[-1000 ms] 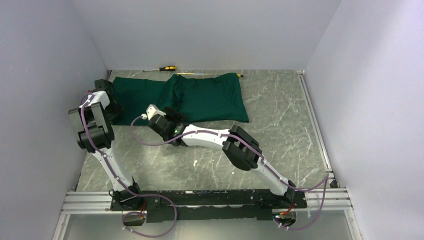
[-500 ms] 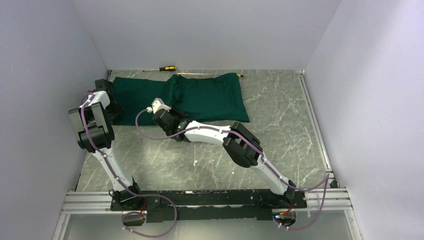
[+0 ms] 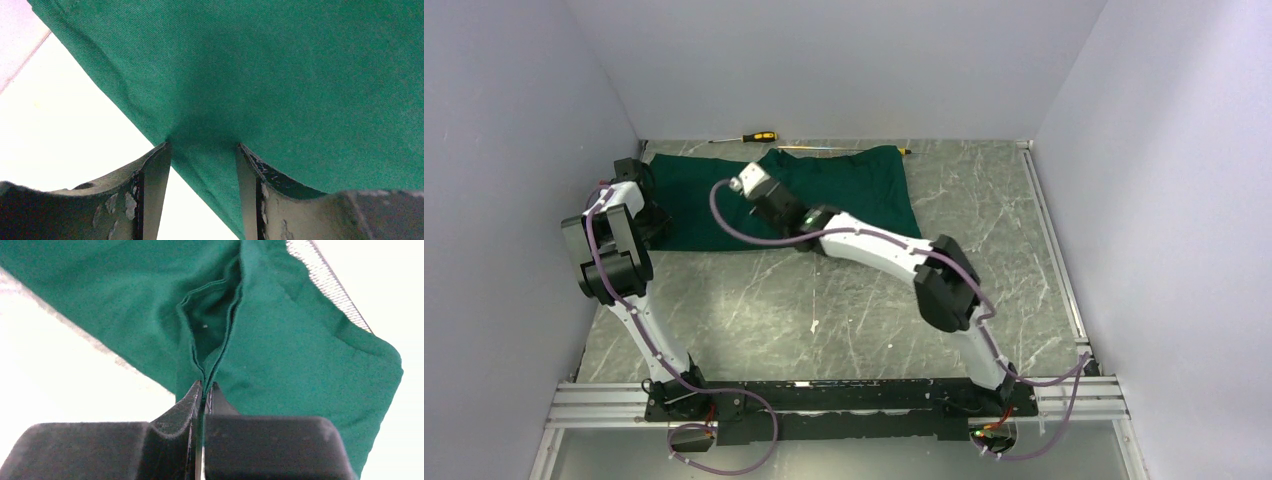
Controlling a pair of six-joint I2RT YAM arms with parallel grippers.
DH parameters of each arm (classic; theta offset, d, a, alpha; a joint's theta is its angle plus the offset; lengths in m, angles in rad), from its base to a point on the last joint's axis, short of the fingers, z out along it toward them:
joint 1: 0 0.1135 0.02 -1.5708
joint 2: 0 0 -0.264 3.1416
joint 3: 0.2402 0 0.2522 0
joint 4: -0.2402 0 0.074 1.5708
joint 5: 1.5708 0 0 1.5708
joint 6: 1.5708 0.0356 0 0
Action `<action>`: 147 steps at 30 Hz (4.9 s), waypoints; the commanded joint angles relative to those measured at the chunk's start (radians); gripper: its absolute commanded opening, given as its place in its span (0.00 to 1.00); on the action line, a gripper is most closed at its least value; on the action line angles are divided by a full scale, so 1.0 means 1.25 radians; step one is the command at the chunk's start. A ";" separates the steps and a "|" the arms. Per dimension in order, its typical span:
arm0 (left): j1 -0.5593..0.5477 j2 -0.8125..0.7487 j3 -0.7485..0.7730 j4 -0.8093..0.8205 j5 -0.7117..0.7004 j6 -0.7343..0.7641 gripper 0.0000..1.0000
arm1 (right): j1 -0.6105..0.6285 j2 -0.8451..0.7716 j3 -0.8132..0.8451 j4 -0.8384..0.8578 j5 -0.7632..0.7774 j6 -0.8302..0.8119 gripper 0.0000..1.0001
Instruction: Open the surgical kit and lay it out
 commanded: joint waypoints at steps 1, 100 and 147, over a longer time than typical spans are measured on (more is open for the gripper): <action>0.003 0.053 -0.009 -0.007 -0.026 -0.015 0.56 | -0.087 -0.146 -0.027 0.008 -0.156 0.085 0.00; 0.010 -0.041 0.061 0.050 0.200 0.055 0.64 | -0.922 0.167 0.210 0.034 -0.290 0.274 0.75; 0.020 0.097 0.261 -0.041 0.322 0.096 0.64 | -0.919 0.356 0.424 -0.039 -0.375 0.165 0.17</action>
